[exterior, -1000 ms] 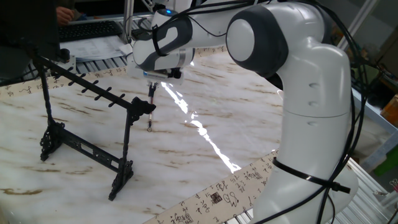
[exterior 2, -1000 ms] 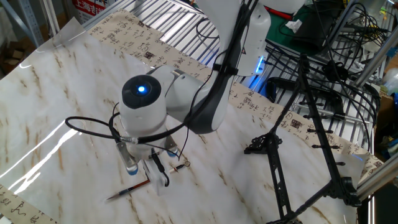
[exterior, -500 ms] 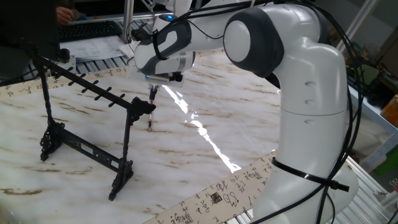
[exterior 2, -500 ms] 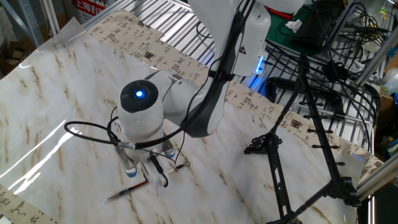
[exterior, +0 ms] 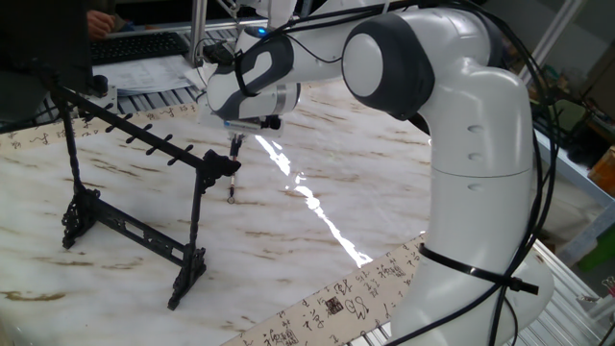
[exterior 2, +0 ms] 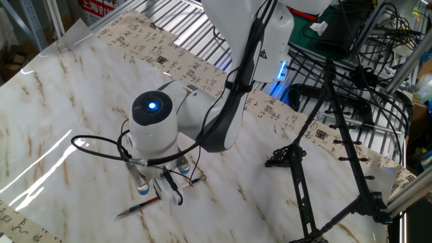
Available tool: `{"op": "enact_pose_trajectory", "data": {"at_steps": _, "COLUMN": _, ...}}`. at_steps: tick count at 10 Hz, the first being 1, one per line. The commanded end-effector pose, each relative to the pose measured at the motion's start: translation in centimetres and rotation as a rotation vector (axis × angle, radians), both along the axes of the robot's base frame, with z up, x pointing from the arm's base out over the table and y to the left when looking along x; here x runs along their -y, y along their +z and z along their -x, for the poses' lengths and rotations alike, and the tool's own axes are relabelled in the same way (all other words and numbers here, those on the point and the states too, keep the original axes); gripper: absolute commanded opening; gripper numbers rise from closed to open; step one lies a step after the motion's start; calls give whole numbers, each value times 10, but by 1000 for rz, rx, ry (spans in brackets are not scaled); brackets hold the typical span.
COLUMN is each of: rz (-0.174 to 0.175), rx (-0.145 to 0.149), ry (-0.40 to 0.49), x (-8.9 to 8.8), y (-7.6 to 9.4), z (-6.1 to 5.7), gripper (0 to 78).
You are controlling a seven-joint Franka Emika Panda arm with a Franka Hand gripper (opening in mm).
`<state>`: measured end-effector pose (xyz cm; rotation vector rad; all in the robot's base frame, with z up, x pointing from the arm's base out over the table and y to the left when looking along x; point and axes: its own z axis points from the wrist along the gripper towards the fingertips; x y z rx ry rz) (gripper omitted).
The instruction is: Place the brush on the pen rack
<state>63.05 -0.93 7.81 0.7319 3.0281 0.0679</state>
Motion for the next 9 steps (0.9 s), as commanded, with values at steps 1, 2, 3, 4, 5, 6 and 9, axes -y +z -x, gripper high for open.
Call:
{"op": "enact_pose_trajectory", "data": {"at_steps": 1, "rz": 0, "rx": 12, "ry": 4, "x": 1, "y": -5, "z": 0, "gripper": 0}}
{"op": "enact_pose_trajectory", "data": {"at_steps": 2, "rz": 0, "rx": 13, "ry": 3, "x": 1, "y": -5, "z": 0, "gripper": 0}}
{"op": "enact_pose_trajectory", "data": {"at_steps": 3, "rz": 0, "rx": 15, "ry": 6, "x": 1, "y": -6, "z": 1, "gripper": 0}}
{"op": "enact_pose_trajectory", "data": {"at_steps": 4, "rz": 1, "rx": 16, "ry": 8, "x": 1, "y": -6, "z": 1, "gripper": 0}}
{"op": "enact_pose_trajectory", "data": {"at_steps": 5, "rz": 0, "rx": 16, "ry": 11, "x": 1, "y": -6, "z": 1, "gripper": 0}}
{"op": "enact_pose_trajectory", "data": {"at_steps": 6, "rz": 0, "rx": 18, "ry": 12, "x": 1, "y": -6, "z": 2, "gripper": 0}}
{"op": "enact_pose_trajectory", "data": {"at_steps": 9, "rz": 0, "rx": 19, "ry": 7, "x": 1, "y": -6, "z": 2, "gripper": 0}}
